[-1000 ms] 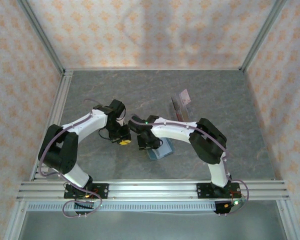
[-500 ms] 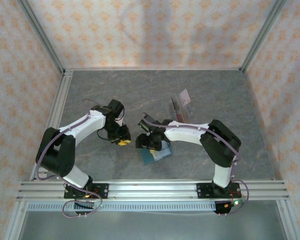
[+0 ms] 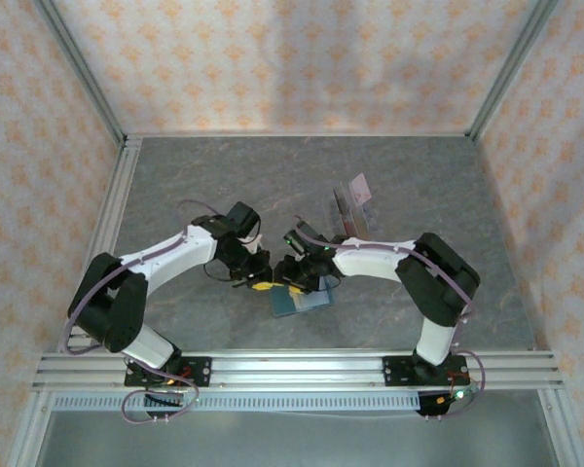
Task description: Put the credit cards into the card holder
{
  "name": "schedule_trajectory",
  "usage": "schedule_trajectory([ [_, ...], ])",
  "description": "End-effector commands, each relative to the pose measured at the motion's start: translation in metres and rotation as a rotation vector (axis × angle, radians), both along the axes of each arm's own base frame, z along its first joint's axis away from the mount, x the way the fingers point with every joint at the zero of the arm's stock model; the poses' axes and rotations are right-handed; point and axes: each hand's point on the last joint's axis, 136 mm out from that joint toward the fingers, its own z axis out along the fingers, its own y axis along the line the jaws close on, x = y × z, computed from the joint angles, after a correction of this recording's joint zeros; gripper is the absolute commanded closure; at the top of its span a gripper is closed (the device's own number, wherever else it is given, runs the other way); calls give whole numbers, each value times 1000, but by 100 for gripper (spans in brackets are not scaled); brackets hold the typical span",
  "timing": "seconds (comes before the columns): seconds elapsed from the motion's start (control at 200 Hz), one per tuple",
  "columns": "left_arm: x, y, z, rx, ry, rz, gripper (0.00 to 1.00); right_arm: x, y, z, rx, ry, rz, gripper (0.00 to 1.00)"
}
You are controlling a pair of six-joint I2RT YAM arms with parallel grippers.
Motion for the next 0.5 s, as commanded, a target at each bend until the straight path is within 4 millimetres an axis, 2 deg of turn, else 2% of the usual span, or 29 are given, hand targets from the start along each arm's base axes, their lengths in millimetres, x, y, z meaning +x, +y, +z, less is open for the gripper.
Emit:
schedule_trajectory([
  [0.0, 8, -10, -7, -28, 9, 42, 96, 13, -18, -14, -34, -9, -119, 57],
  [0.22, 10, -17, -16, -20, 17, 40, 98, 24, -40, -12, -49, -29, -246, 71],
  [0.325, 9, -20, -24, -13, 23, 34, 98, 30, -47, -8, -57, -48, -285, 72],
  [0.495, 9, -31, -38, -12, 34, 9, 98, 34, -45, 3, -55, -73, -271, 70],
])
